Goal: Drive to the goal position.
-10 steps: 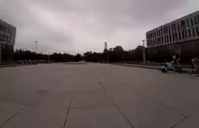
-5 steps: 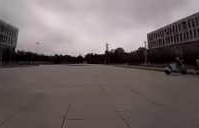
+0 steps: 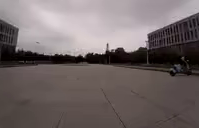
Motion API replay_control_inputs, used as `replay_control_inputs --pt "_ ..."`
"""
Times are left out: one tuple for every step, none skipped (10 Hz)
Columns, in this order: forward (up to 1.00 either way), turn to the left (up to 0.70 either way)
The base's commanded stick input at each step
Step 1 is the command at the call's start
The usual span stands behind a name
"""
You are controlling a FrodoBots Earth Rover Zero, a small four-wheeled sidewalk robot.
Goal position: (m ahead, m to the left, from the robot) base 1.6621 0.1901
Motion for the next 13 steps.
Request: replay_control_inputs --pt "0.7 0.0" --pt "0.7 0.0" --pt "0.7 0.0" --pt "0.7 0.0" --pt "0.7 0.0" --pt "0.7 0.0" --pt "0.7 0.0" --pt "0.7 0.0" --pt "0.7 0.0" --pt "0.7 0.0" --pt "0.7 0.0" --pt "0.7 0.0" --pt "0.7 0.0"
